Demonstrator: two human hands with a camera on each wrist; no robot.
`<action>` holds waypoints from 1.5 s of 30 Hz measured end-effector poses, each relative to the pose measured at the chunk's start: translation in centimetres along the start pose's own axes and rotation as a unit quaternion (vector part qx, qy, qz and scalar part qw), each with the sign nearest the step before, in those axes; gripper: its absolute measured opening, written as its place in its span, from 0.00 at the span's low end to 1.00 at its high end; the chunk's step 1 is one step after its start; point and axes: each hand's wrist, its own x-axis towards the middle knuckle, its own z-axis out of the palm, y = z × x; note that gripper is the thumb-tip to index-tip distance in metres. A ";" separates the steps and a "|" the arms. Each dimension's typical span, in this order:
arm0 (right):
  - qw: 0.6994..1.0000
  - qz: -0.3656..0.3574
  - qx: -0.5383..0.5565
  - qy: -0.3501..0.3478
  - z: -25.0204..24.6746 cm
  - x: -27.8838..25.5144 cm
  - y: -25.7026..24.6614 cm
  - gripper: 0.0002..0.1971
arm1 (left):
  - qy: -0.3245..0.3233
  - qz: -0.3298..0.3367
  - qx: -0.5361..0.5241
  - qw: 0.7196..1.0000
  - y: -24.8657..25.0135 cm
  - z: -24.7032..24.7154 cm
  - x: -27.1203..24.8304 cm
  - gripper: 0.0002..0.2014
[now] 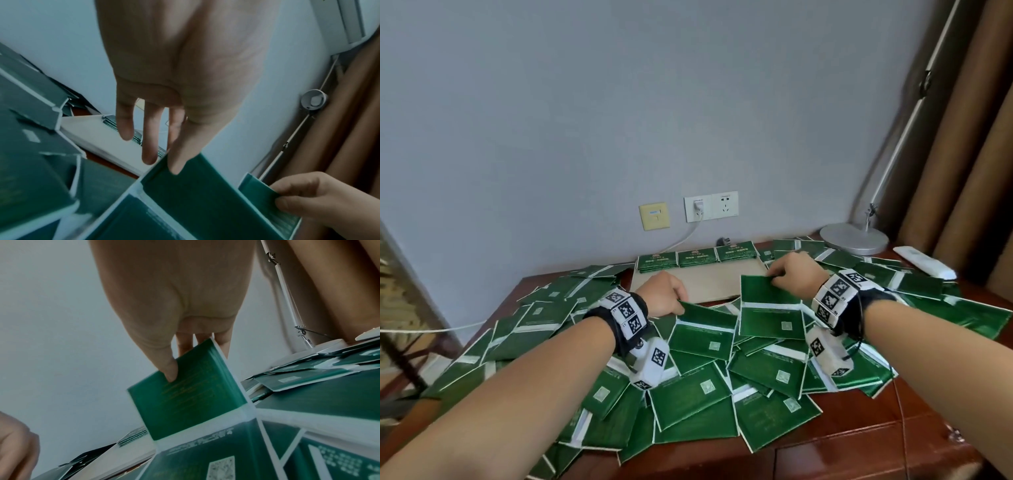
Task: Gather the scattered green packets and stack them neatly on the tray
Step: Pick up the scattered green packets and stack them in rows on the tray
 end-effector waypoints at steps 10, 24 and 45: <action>0.986 0.011 0.029 -0.165 -0.5 -1.9 0.2 0.17 | -0.129 -0.005 0.031 0.991 1.2 0.2 -1.3 0.16; 0.979 0.009 -0.089 -0.185 1.3 -2.9 1.0 0.30 | -0.156 -0.003 0.136 0.978 2.4 4.1 0.0 0.29; 0.991 0.027 0.015 -0.129 -1.3 0.4 0.5 0.11 | -0.064 -0.039 0.063 0.995 2.7 1.4 1.0 0.16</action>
